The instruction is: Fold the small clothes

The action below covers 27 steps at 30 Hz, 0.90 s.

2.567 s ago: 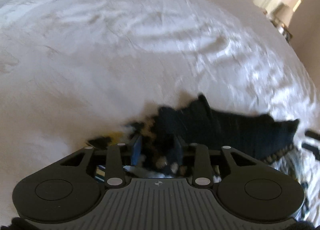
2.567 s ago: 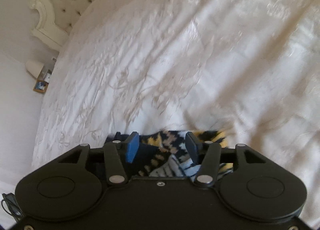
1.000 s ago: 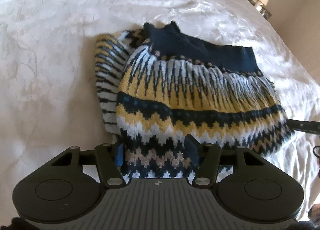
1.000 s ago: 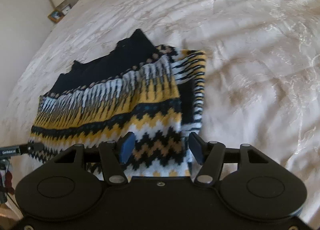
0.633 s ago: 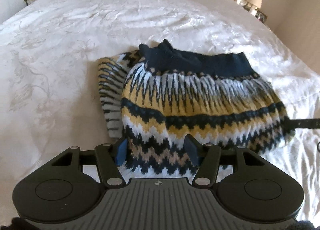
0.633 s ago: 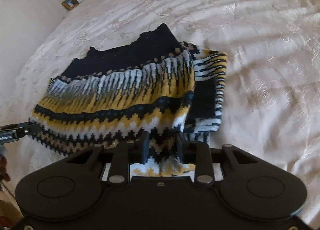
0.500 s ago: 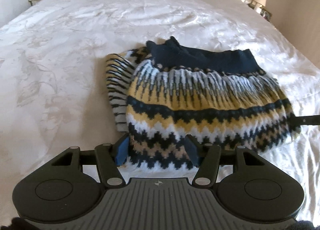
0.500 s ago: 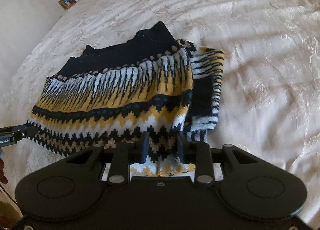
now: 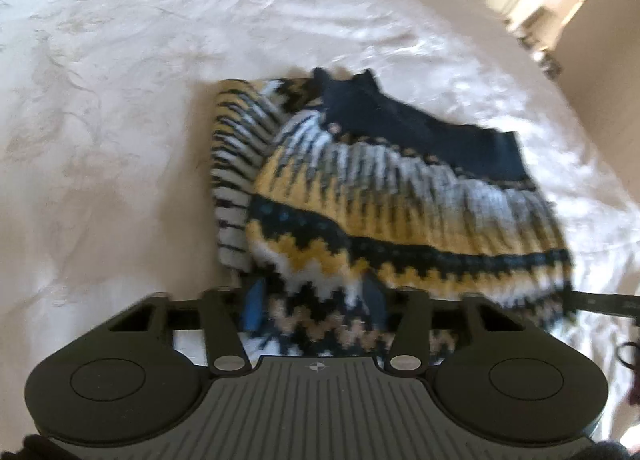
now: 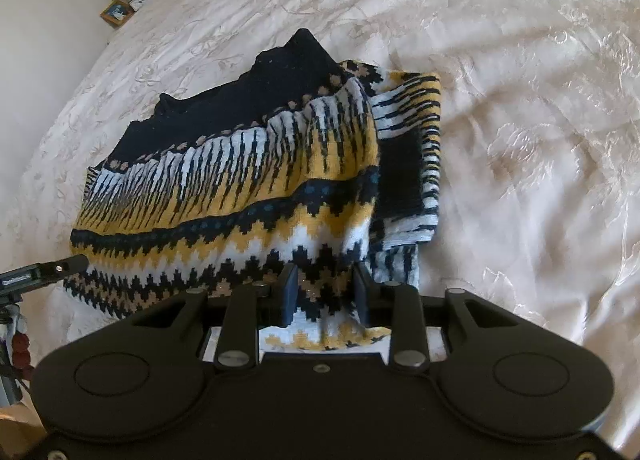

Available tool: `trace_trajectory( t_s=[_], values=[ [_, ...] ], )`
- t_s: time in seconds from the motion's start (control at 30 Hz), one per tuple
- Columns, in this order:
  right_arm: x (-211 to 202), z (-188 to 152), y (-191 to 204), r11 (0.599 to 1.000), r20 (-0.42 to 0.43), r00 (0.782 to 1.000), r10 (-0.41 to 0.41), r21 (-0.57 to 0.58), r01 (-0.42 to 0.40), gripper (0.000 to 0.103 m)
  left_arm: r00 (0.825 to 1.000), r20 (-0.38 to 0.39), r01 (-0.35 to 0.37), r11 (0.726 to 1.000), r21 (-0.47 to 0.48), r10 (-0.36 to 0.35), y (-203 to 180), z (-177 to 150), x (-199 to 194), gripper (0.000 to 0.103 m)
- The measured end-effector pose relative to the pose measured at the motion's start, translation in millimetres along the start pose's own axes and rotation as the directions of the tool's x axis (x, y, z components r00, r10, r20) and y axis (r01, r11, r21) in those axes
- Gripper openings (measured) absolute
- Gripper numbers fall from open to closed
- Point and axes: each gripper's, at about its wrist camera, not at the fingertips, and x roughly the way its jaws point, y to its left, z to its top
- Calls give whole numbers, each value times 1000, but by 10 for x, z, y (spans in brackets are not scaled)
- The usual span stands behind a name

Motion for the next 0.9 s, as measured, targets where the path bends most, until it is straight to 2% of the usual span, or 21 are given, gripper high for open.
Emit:
trace_trajectory(
  t_s=[0.03,0.07,0.1,0.2,0.33,0.4,0.5,0.63,0.67,0.7,0.77,0.83,0.87,0.9],
  values=[
    [-6,4,6,1000,1,1000,-2,4,2,27,1000,3,-7,1000,4,7,-7,6,-9,18],
    [-15,8,18,1000,3,1000,-6,5,6,14,1000,8,8,1000,11,-8,-10,9,-26,12],
    [-30,13,32,1000,6,1000,-10,0,10,12,1000,9,12,1000,21,-12,-17,15,-44,6],
    [-120,30,101,999,32,999,-7,-33,8,11,1000,10,11,999,50,-11,-24,47,-122,5],
    [-335,61,133,999,75,997,8,-35,-6,10,998,52,29,999,20,-30,83,128,-343,4],
    [-415,62,81,1000,82,997,-5,-16,7,10,999,42,28,1000,2,-28,180,144,-411,4],
    [-374,37,-64,998,52,997,-55,15,54,10,1000,-6,-14,999,42,14,287,111,-356,5],
    [-132,-12,-300,991,-29,994,-101,87,103,10,995,-80,-62,996,62,67,367,27,-140,6],
    [-78,-25,-318,989,-43,992,-116,85,120,12,993,-88,-74,995,60,79,372,24,-94,8],
    [-36,-35,-322,989,-52,991,-122,79,126,20,992,-93,-75,996,48,79,384,28,-65,9],
    [-20,-43,-308,989,-49,991,-126,77,129,21,993,-86,-83,996,10,84,401,40,-82,14],
    [-80,-32,-287,987,-25,990,-139,78,141,36,989,-58,-136,991,-1,136,384,72,-196,32],
    [-128,-33,-262,984,-6,987,-160,74,160,52,985,-28,-169,986,9,169,360,85,-275,33],
    [-178,-15,-229,981,17,983,-184,61,183,58,982,7,-191,981,15,191,333,96,-354,33]
  ],
)
